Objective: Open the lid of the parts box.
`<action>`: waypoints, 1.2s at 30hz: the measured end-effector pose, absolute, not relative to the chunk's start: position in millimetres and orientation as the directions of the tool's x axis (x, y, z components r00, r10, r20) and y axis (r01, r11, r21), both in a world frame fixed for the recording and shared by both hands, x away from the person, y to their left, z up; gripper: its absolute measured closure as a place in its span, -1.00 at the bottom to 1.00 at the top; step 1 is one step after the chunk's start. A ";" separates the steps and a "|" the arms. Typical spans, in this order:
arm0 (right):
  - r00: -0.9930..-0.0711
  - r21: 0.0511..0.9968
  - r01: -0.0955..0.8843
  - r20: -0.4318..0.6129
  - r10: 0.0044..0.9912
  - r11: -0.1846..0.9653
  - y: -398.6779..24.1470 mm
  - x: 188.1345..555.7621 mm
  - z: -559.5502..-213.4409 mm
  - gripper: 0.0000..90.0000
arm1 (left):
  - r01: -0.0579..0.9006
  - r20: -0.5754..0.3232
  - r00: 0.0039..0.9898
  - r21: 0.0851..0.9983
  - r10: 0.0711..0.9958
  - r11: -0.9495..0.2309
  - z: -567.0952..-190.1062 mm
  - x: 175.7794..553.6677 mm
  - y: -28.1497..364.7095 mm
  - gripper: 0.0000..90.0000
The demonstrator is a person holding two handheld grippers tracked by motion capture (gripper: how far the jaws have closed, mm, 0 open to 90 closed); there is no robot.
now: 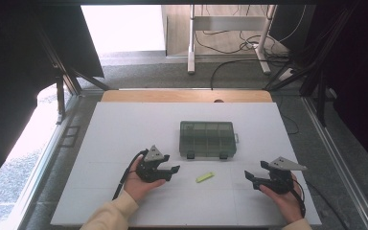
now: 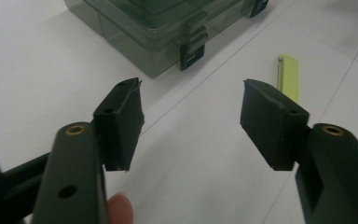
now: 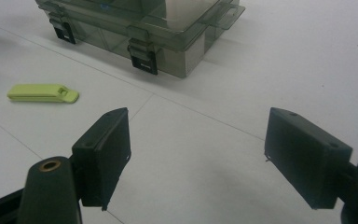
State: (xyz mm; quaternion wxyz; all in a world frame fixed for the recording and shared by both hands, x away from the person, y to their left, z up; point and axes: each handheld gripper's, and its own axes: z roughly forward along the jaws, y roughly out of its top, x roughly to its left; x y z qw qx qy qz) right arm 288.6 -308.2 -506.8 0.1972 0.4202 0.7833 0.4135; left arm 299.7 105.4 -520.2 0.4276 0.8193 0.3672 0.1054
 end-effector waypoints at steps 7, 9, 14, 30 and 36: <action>-0.569 0.813 0.495 0.037 0.822 0.306 -308.6 288.9 -507.1 -0.50 | 0.522 -0.151 0.695 0.779 0.703 -0.348 -520.0 305.9 102.6 0.24; -0.569 0.813 0.495 0.037 0.821 0.307 -308.6 288.8 -507.1 -0.50 | 0.526 -0.155 0.690 0.778 0.707 -0.343 -519.9 308.3 102.8 0.36; -0.569 0.813 0.495 0.036 0.822 0.307 -308.6 288.6 -507.0 -0.50 | 0.534 -0.175 0.692 0.777 0.700 -0.334 -519.9 313.8 101.3 0.60; -0.566 0.813 0.496 0.035 0.823 0.306 -309.6 288.2 -506.9 -0.50 | 0.578 -0.214 0.671 0.750 0.710 -0.320 -527.2 329.3 97.0 0.99; -0.566 0.813 0.496 0.034 0.824 0.307 -309.8 288.4 -507.0 -0.50 | 0.588 -0.211 0.655 0.745 0.725 -0.314 -531.2 334.9 96.6 0.99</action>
